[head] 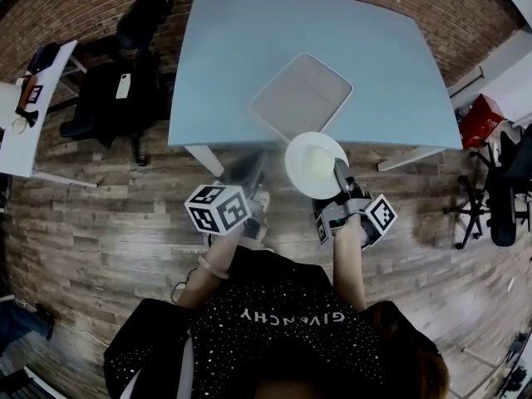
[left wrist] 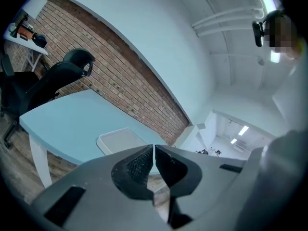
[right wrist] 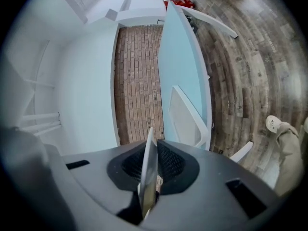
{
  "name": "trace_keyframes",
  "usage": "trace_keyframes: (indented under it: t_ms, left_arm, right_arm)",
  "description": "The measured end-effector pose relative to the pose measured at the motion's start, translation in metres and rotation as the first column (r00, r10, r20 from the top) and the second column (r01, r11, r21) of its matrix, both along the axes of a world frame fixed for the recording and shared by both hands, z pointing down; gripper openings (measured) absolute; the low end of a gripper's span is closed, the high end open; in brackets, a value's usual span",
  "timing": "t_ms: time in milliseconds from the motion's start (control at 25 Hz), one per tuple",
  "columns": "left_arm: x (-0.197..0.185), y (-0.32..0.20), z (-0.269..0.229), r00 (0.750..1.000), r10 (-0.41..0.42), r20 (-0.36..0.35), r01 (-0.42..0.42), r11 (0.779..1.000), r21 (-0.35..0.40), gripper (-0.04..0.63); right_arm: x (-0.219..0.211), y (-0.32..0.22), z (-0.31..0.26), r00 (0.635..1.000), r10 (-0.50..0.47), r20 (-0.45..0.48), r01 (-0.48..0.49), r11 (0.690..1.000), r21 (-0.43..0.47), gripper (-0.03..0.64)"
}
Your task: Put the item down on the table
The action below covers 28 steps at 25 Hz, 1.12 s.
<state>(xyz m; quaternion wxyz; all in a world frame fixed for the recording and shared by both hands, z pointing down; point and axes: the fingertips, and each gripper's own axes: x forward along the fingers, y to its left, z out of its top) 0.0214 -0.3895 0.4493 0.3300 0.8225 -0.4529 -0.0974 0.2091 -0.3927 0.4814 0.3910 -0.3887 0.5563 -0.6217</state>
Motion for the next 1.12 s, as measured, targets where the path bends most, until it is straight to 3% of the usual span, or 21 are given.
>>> trace_keyframes:
  t_ms: [240, 560, 1120]
  left_arm:
    - [-0.014, -0.077, -0.004, 0.999, 0.023, 0.032, -0.024, 0.999, 0.03, 0.025]
    - [-0.024, -0.148, -0.002, 0.998, 0.057, -0.009, -0.057, 0.998, 0.017, 0.021]
    - [-0.011, -0.199, 0.018, 0.993, 0.12, 0.006, -0.12, 0.993, -0.002, 0.02]
  right_arm:
    - [-0.01, -0.068, -0.007, 0.999, 0.011, -0.045, -0.011, 1.0, -0.007, 0.038]
    - [-0.022, -0.127, -0.005, 0.994, 0.015, -0.108, -0.019, 0.999, -0.038, 0.038]
    - [-0.023, -0.168, 0.022, 0.994, 0.027, -0.103, -0.036, 0.996, -0.088, 0.038]
